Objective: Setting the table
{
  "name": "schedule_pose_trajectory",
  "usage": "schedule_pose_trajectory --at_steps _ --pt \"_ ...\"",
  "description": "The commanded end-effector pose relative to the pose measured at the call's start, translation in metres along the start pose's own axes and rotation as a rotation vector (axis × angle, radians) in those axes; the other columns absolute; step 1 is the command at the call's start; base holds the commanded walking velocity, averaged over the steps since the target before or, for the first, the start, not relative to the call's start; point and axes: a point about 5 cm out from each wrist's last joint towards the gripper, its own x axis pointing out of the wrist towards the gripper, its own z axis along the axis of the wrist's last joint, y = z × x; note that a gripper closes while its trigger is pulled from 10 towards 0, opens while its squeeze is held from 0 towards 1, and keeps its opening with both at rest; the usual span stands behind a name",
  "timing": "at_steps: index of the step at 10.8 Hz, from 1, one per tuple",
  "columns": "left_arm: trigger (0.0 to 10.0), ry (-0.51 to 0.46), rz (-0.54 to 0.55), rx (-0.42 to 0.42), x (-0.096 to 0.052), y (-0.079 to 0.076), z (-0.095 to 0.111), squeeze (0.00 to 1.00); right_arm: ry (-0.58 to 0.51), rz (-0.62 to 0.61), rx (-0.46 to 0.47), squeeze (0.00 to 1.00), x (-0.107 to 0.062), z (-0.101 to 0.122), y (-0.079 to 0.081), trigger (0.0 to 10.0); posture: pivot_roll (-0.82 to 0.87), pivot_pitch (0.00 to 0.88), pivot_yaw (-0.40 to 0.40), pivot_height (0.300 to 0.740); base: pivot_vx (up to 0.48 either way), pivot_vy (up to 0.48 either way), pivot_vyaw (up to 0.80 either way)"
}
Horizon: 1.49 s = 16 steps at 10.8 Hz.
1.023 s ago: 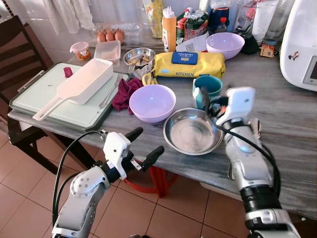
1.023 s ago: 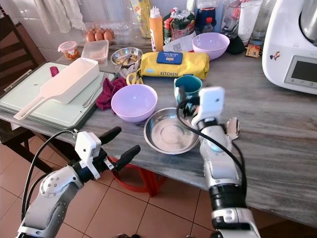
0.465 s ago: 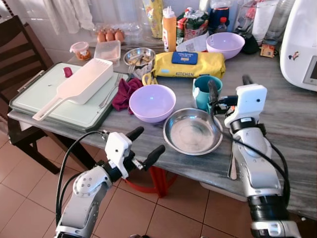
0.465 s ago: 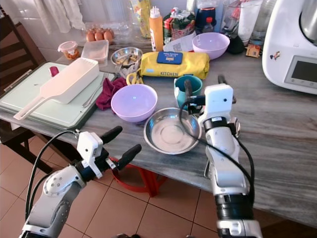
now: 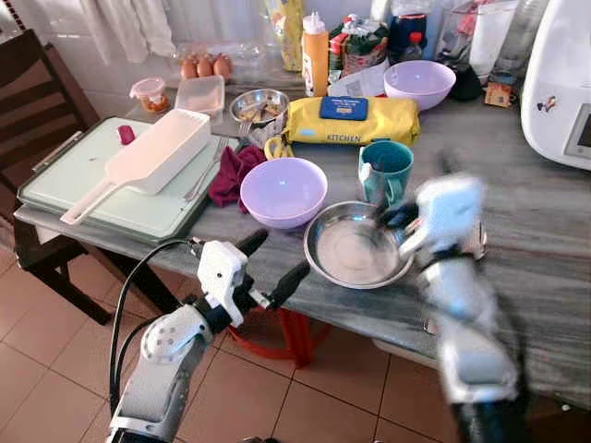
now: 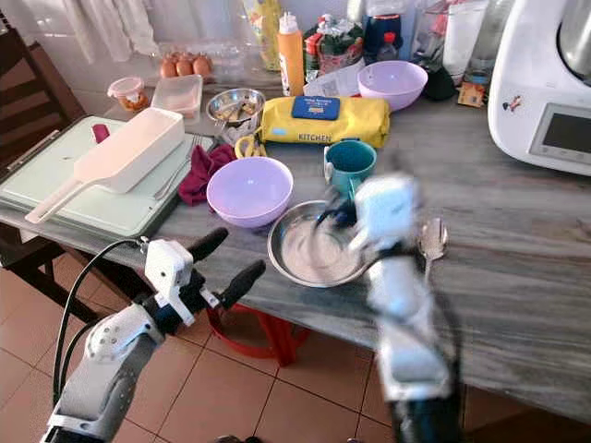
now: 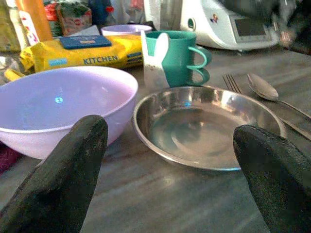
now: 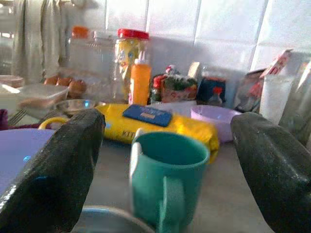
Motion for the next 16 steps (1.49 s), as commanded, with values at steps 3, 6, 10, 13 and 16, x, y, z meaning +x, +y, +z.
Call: schedule_pose_trajectory --at_steps 3,6,10,13,16 --pt "10.0 -0.023 0.054 0.042 -0.001 0.007 0.008 0.00 -0.008 -0.012 0.007 0.02 -0.007 0.010 0.008 10.0 -0.08 0.085 0.124 0.740 0.000 0.000 0.00" --pt "10.0 -0.001 0.226 0.133 0.003 0.021 0.010 0.00 -0.013 -0.047 -0.042 0.00 -0.007 0.014 0.002 10.0 -0.08 0.090 0.120 0.740 0.000 0.000 0.49" --pt "10.0 0.009 0.311 0.177 0.004 0.023 0.010 0.00 -0.024 -0.005 -0.071 0.00 -0.008 0.019 0.010 10.0 -0.08 0.098 0.118 0.740 0.000 0.000 0.80" --pt "10.0 0.001 0.464 0.250 0.003 0.040 0.015 0.00 -0.048 0.025 -0.085 0.00 -0.005 0.024 0.014 10.0 -0.08 0.099 0.115 0.740 0.000 0.000 0.80" --pt "10.0 0.003 0.536 0.266 0.004 0.043 0.014 0.00 -0.040 0.040 -0.082 0.00 -0.005 0.023 0.018 10.0 -0.08 0.099 0.112 0.740 0.000 0.000 0.80"
